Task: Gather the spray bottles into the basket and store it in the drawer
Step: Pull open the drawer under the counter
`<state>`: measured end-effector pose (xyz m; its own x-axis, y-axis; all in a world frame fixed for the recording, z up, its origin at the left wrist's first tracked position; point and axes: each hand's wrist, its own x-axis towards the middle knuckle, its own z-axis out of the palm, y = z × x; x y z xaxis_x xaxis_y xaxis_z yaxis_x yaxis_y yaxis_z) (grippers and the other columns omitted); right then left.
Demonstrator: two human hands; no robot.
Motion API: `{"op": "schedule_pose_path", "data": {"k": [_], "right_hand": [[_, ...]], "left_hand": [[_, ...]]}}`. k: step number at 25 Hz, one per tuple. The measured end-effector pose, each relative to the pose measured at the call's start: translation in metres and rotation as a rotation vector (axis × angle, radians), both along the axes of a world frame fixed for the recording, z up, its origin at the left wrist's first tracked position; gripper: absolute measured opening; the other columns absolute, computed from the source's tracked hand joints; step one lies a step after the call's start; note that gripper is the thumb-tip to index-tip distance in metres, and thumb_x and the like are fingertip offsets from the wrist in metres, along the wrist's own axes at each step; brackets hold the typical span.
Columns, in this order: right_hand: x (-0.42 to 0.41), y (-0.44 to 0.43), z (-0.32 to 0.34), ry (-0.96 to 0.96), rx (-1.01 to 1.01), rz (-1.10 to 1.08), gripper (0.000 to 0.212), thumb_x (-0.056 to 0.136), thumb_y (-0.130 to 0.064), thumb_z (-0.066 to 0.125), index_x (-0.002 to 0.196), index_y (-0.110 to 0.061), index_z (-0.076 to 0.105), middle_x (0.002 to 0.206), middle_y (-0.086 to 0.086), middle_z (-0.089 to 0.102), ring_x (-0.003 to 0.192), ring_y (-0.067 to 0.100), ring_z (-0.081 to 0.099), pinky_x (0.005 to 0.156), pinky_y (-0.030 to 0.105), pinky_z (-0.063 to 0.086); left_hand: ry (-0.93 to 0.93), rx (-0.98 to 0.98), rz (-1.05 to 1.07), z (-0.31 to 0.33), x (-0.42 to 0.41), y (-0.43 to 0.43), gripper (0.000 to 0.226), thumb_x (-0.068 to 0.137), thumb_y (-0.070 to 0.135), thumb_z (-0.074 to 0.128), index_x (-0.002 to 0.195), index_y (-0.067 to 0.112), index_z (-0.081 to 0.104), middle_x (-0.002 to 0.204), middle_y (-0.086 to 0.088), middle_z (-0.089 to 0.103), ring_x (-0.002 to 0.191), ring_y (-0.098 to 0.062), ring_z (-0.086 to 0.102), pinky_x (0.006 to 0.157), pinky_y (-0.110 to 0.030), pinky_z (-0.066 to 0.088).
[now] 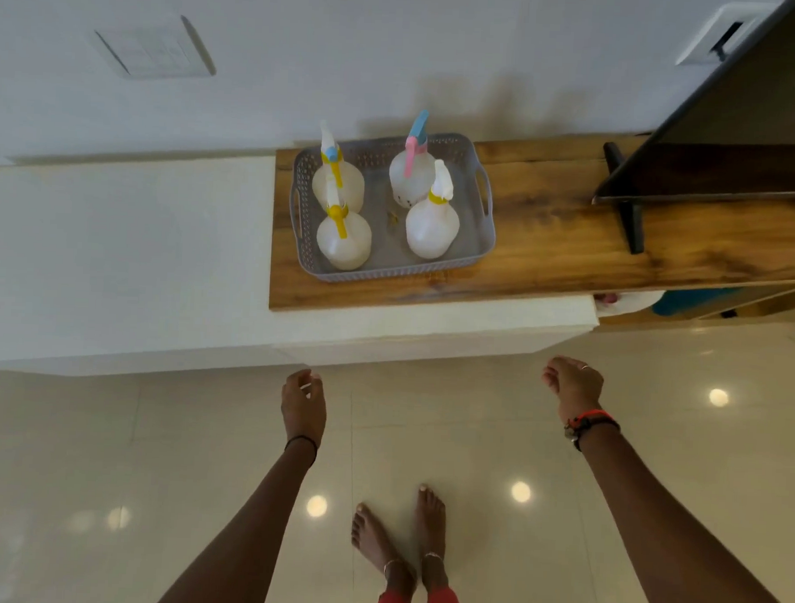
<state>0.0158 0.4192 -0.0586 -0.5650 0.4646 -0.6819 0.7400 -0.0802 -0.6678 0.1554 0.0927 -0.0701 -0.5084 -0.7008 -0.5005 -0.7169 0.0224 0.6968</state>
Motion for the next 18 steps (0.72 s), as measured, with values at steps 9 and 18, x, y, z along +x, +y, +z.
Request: {"op": "schedule_pose_path", "data": {"k": [9,18], "right_hand": [[-0.029,0.038,-0.05,-0.066,0.075,0.061,0.029,0.089,0.0,0.042,0.062,-0.01,0.044,0.065,0.007,0.046,0.054,0.015,0.044,0.053,0.019,0.039],[-0.059,0.028,-0.073,-0.086,0.097,0.052,0.056,0.094,0.003,0.022,0.146,-0.016,0.034,0.084,-0.001,0.051,0.056,0.01,0.033,0.055,0.019,0.034]], "left_hand": [[-0.044,0.026,0.213,-0.059,-0.014,-0.051,0.04,0.094,-0.001,0.038,0.133,0.001,0.048,0.138,-0.019,0.051,0.127,-0.033,0.049,0.108,-0.037,0.038],[0.032,0.212,0.473,-0.092,-0.048,-0.063,0.038,0.097,0.018,0.042,0.132,0.006,0.051,0.142,-0.022,0.049,0.134,-0.038,0.043,0.115,-0.044,0.036]]}}
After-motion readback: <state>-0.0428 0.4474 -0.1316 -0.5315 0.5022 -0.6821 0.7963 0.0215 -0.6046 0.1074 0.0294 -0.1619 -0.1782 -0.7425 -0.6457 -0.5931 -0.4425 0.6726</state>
